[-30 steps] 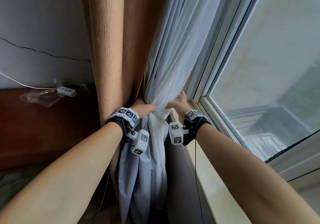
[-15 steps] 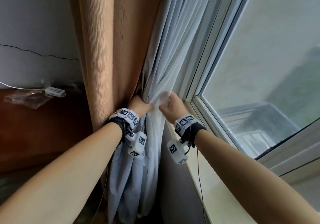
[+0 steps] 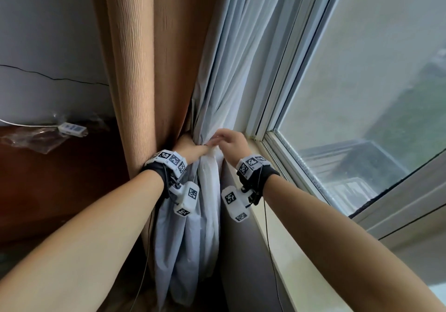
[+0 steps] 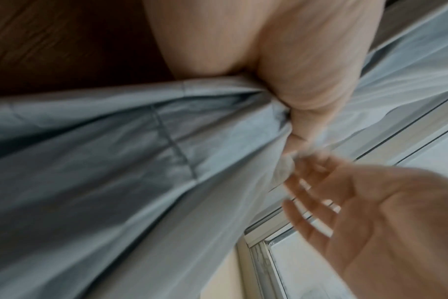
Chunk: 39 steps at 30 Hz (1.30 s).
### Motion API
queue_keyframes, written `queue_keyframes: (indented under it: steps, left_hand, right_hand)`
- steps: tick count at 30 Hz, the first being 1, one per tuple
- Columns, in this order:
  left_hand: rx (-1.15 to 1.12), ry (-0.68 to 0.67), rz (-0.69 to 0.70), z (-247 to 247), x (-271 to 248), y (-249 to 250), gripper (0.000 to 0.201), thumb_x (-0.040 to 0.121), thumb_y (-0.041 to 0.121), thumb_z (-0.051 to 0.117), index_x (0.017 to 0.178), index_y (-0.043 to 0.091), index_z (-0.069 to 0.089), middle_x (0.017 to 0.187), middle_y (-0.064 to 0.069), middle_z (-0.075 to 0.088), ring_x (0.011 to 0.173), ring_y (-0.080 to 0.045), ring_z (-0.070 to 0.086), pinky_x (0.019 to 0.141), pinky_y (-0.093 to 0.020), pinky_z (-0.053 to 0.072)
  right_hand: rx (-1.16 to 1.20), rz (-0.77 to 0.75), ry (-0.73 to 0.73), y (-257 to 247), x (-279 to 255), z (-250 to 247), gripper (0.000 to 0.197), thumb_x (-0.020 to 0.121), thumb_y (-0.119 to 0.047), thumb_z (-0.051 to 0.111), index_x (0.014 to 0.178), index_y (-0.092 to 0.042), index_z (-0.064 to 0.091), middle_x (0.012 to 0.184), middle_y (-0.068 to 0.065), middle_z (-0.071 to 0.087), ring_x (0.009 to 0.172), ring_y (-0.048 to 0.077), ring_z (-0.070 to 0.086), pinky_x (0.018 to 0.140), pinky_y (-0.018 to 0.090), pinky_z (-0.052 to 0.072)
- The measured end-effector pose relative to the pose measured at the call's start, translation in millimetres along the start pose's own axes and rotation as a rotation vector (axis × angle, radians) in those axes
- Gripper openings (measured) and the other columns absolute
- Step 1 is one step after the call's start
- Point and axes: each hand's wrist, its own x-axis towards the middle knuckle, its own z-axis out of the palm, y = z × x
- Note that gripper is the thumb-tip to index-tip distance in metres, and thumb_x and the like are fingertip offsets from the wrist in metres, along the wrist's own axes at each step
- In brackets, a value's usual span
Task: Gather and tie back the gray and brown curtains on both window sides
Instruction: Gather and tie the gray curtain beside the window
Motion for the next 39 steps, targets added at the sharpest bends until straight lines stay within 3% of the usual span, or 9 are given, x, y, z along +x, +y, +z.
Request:
queue_keyframes:
  steps: [3, 8, 13, 17, 21, 28, 32, 35, 39]
  left_hand:
    - [-0.049, -0.034, -0.069, -11, 1, -6, 0.088, 0.053, 0.046, 0.092, 0.125, 0.009, 0.060, 0.118, 0.000, 0.065, 0.110, -0.019, 0.061, 0.101, -0.034, 0.047]
    - [-0.041, -0.068, -0.142, -25, -2, -9, 0.069, 0.055, 0.031, 0.089, 0.116, 0.008, 0.067, 0.111, -0.002, 0.069, 0.101, -0.020, 0.065, 0.093, -0.030, 0.051]
    - [-0.011, -0.063, -0.142, -26, -3, -9, 0.048, 0.072, 0.010, 0.079, 0.117, 0.004, 0.065, 0.113, -0.006, 0.068, 0.102, -0.023, 0.064, 0.086, -0.029, 0.051]
    - [-0.002, -0.057, -0.135, -24, -2, -8, 0.047, 0.072, 0.006, 0.076, 0.118, 0.004, 0.064, 0.112, -0.005, 0.066, 0.100, -0.023, 0.061, 0.082, -0.026, 0.046]
    - [0.037, -0.020, -0.126, -21, 0, -5, 0.038, 0.072, 0.003, 0.071, 0.110, 0.003, 0.066, 0.107, -0.010, 0.067, 0.090, -0.024, 0.060, 0.069, -0.023, 0.046]
    - [0.033, 0.062, -0.061, -1, -1, -1, 0.066, 0.055, 0.034, 0.078, 0.114, 0.008, 0.064, 0.105, -0.005, 0.068, 0.096, -0.024, 0.064, 0.087, -0.033, 0.053]
    - [0.163, -0.160, 0.016, 10, -2, 3, 0.089, 0.039, 0.042, 0.076, 0.122, 0.013, 0.061, 0.116, -0.001, 0.066, 0.112, -0.021, 0.062, 0.099, -0.038, 0.050]
    - [0.221, -0.178, 0.078, 19, -10, 13, 0.084, 0.057, 0.035, 0.085, 0.132, 0.011, 0.056, 0.132, -0.006, 0.060, 0.128, -0.020, 0.052, 0.109, -0.034, 0.042]
    - [0.133, 0.032, 0.056, 19, -10, 5, 0.051, 0.072, 0.034, 0.079, 0.115, 0.008, 0.065, 0.111, -0.008, 0.069, 0.111, -0.023, 0.064, 0.082, -0.024, 0.047]
  right_hand:
    - [0.008, 0.192, 0.114, 11, 7, 0, 0.041, 0.079, 0.006, 0.053, 0.116, -0.009, 0.063, 0.118, 0.008, 0.064, 0.114, 0.022, 0.059, 0.104, 0.039, 0.046]
    - [0.304, 0.372, -0.014, 28, 21, -3, 0.114, 0.058, -0.007, 0.079, 0.154, -0.023, 0.018, 0.152, -0.002, 0.032, 0.135, 0.017, 0.035, 0.112, 0.041, 0.031]
    - [0.479, 0.427, -0.280, 8, 25, 6, 0.035, 0.087, 0.003, 0.052, 0.109, -0.023, 0.060, 0.094, -0.009, 0.067, 0.099, 0.014, 0.056, 0.098, 0.044, 0.040]
    - [0.460, 0.441, -0.157, 7, 29, 12, 0.032, 0.087, 0.013, 0.050, 0.081, -0.014, 0.066, 0.076, 0.000, 0.068, 0.076, 0.016, 0.061, 0.071, 0.024, 0.054]
    - [0.414, 0.430, -0.025, 11, 26, -1, 0.033, 0.086, 0.013, 0.050, 0.065, -0.012, 0.056, 0.064, 0.004, 0.054, 0.062, 0.016, 0.054, 0.066, 0.026, 0.053]
    - [-0.131, 0.071, 0.131, 7, -2, -9, 0.014, 0.075, -0.013, 0.058, 0.080, -0.002, 0.064, 0.070, 0.007, 0.063, 0.063, 0.019, 0.056, 0.062, 0.036, 0.052]
    - [-0.370, -0.068, 0.070, -12, -15, -7, 0.010, 0.079, -0.011, 0.062, 0.083, -0.002, 0.065, 0.081, 0.010, 0.068, 0.074, 0.024, 0.062, 0.066, 0.037, 0.051]
    - [-0.414, -0.054, 0.088, -16, -13, -2, 0.012, 0.080, -0.013, 0.061, 0.083, -0.004, 0.068, 0.083, 0.007, 0.070, 0.077, 0.023, 0.063, 0.066, 0.033, 0.050]
    - [-0.389, -0.084, 0.035, -17, -13, -1, 0.010, 0.079, -0.011, 0.062, 0.080, -0.006, 0.070, 0.078, 0.002, 0.068, 0.075, 0.017, 0.061, 0.067, 0.029, 0.048]
